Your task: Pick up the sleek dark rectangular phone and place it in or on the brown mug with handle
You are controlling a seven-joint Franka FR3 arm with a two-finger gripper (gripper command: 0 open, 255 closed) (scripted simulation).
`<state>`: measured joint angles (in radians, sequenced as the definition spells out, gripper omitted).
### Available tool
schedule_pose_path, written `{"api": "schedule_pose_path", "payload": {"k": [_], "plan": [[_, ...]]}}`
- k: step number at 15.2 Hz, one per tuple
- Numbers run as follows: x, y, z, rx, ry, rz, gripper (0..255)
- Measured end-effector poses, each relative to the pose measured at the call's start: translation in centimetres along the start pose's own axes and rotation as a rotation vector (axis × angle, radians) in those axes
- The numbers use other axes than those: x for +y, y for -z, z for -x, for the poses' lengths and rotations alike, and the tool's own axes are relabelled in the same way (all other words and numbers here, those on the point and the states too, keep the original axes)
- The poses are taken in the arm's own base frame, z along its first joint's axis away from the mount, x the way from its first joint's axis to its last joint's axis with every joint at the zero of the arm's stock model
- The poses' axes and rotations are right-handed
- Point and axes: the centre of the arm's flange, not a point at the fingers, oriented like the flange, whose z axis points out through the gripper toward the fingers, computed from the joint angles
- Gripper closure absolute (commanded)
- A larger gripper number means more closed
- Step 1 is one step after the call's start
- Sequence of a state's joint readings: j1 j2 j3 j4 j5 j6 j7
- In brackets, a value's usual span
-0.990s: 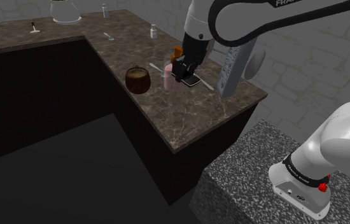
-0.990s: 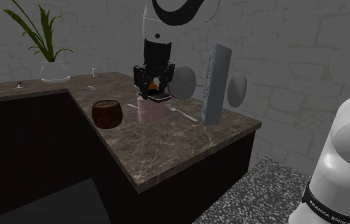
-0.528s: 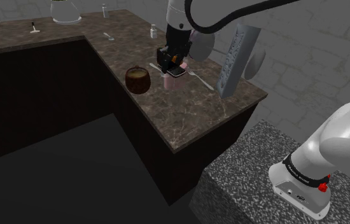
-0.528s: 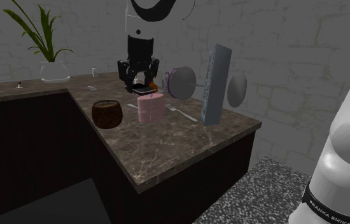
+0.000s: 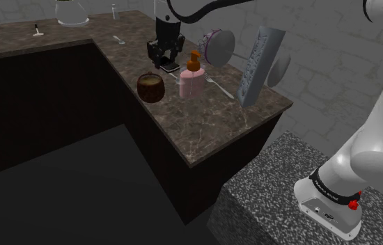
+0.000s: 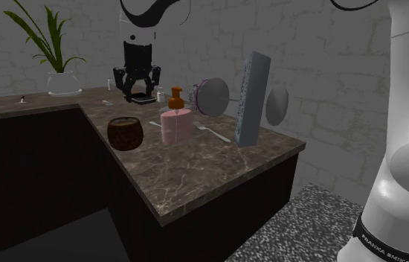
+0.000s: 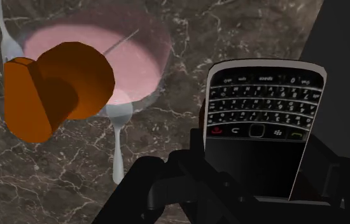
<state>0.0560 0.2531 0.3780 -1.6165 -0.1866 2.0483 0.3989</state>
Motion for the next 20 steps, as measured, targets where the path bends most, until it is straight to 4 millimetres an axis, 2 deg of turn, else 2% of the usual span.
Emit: {"api": "schedule_pose_path", "payload": {"k": [5, 8, 11, 20], "plan": [[-1.5, -1.4, -6.5, 0.001, 0.0, 0.0, 255], [-1.9, -2.3, -8.5, -0.001, 0.0, 0.0, 255], [-1.8, -3.9, -8.6, -0.001, -0.001, 0.001, 255], [-1.9, -8.6, -7.5, -0.001, -0.001, 0.001, 255]]}}
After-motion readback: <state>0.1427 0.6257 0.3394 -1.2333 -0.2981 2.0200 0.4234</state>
